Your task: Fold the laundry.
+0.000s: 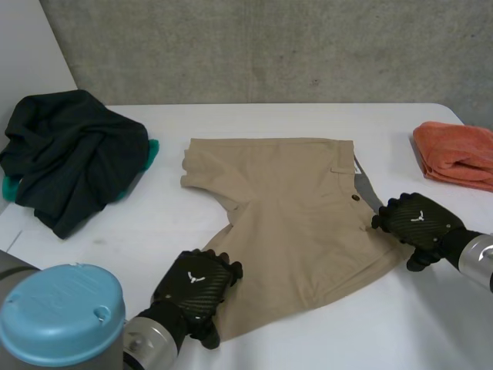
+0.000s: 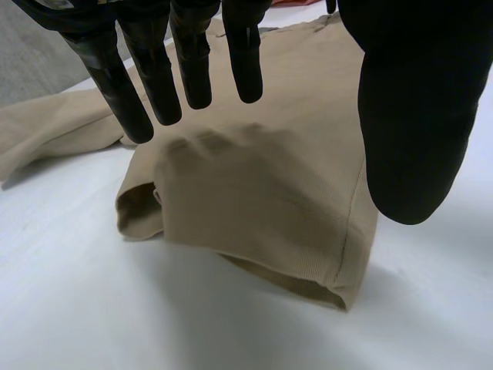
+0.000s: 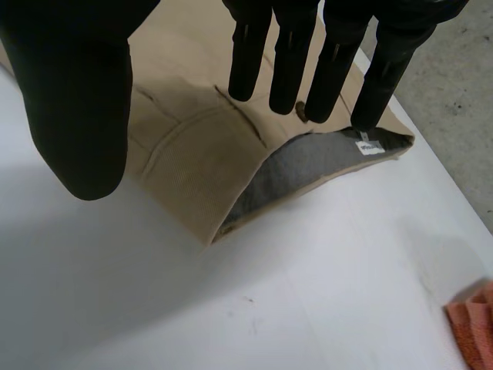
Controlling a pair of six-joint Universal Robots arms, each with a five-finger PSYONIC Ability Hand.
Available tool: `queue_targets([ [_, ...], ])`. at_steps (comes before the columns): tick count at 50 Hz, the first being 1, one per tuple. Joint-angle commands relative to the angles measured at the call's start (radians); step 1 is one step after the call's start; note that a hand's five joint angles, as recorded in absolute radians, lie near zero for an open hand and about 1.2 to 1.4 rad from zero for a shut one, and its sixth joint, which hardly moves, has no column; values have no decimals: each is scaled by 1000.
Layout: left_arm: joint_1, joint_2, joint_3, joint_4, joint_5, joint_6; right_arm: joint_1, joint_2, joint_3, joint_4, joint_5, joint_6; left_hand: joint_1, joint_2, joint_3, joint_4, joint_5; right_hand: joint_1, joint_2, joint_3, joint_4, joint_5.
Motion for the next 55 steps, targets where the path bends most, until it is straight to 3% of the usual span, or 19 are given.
queue_targets([
  [1, -14, -42, 8, 37, -4, 4, 2, 54, -2, -66, -33, 5, 76, 80, 82, 90, 97, 577, 588, 580, 579, 575],
  [4, -14, -57, 13, 39, -5, 4, 4, 54, -2, -87, -45, 14, 109, 113, 114, 123, 129, 889, 900, 892, 891, 887],
  [11, -19, -102, 16, 51, -11, 5, 7, 54, 2, -94, -44, 36, 179, 183, 185, 193, 200, 890, 901, 893, 892, 888],
  [15, -37, -125, 16, 89, -39, 7, 13, 40, 15, -91, -41, 50, 458, 462, 463, 471, 478, 890, 901, 893, 892, 888],
  [19, -52, -114, 11, 160, -109, 29, 13, -5, 21, -81, -36, 106, 1011, 1015, 1017, 1025, 1032, 890, 901, 893, 892, 888],
  [26, -55, -59, 10, 197, -169, 138, 10, -141, 35, -60, -10, 186, 1013, 1017, 1018, 1026, 1033, 890, 901, 893, 892, 888],
  [33, -59, 91, 2, 171, -171, 208, 5, -320, -1, 161, 71, 180, 1013, 1017, 1018, 1026, 1033, 890, 901, 893, 892, 888],
  [38, -72, 242, 22, 21, -168, 208, -11, -460, -60, 397, 107, 114, 1013, 1017, 1018, 1026, 1033, 890, 901, 893, 892, 888],
  [43, -98, 416, 123, -182, -160, 208, -145, -565, -169, 607, 102, -2, 1013, 1017, 1018, 1026, 1033, 890, 901, 893, 892, 888],
  [49, -97, 452, 269, -201, -160, 211, -120, -576, -255, 630, 96, 85, 1013, 1017, 1018, 1026, 1033, 890, 901, 893, 892, 888],
  [55, -72, 360, 323, -193, -160, 212, -107, -560, -248, 591, 88, 123, 1013, 1017, 1018, 1026, 1033, 890, 901, 893, 892, 888],
])
